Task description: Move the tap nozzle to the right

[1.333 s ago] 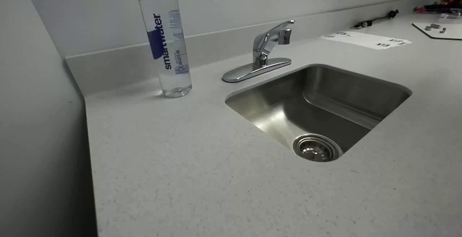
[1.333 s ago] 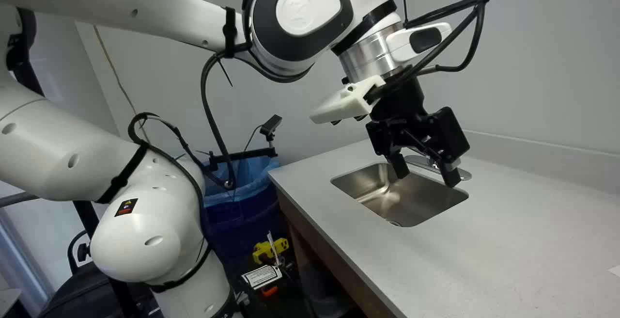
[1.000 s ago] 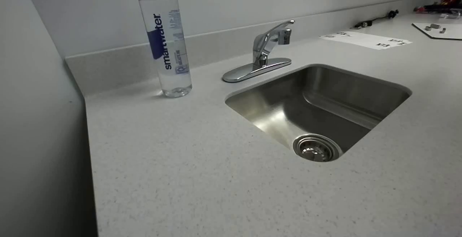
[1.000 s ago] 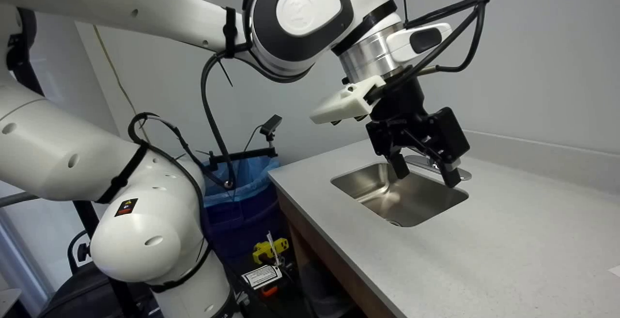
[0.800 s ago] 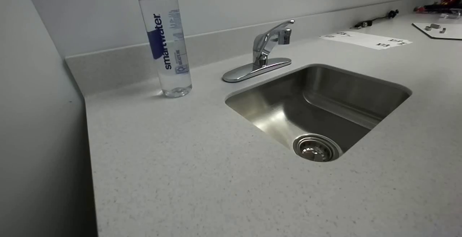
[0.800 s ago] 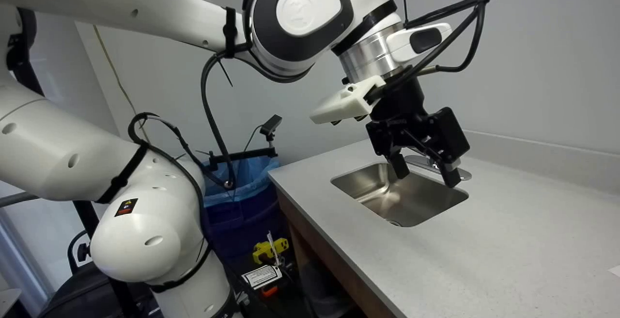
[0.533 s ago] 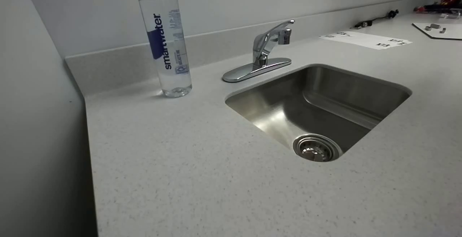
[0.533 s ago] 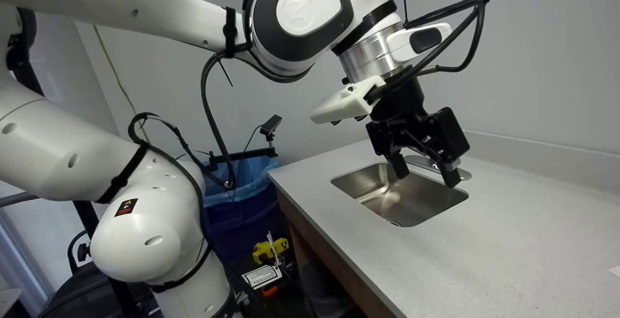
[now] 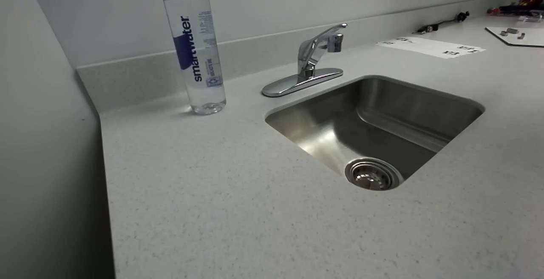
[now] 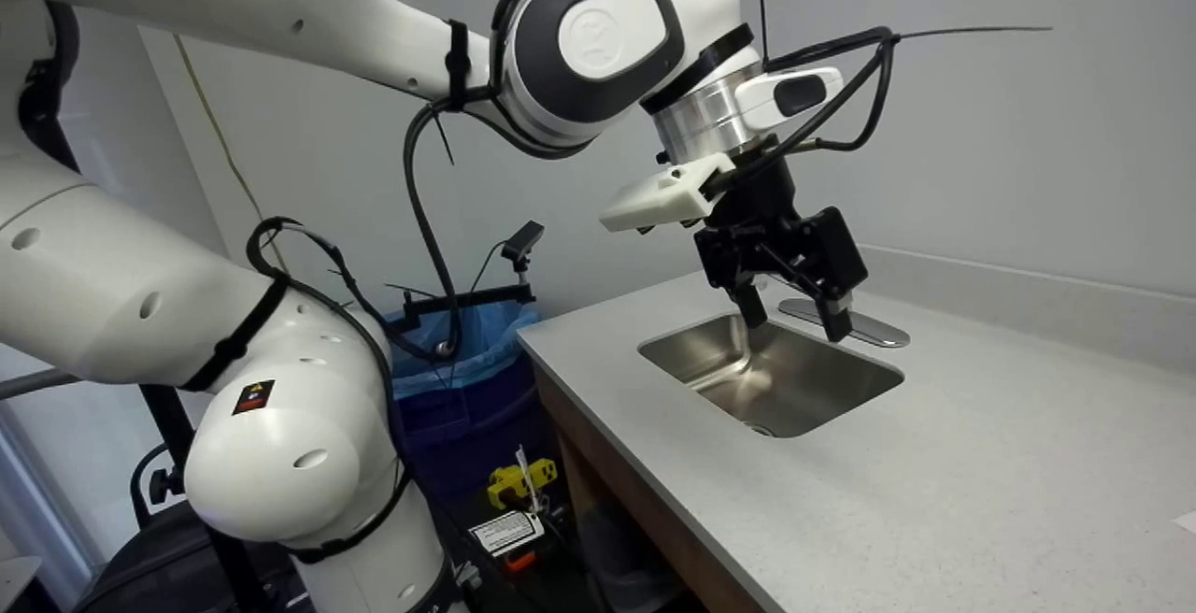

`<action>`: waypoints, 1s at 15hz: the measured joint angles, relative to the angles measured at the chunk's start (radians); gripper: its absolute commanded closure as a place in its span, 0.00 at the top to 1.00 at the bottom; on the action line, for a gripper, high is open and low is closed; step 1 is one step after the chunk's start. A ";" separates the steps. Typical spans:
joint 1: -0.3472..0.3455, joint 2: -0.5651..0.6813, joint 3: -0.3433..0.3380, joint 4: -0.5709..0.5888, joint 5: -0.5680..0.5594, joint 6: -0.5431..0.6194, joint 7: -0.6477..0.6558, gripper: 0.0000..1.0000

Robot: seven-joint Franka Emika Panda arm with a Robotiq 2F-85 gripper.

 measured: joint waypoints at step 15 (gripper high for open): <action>0.194 0.255 0.135 0.269 0.277 0.051 0.136 1.00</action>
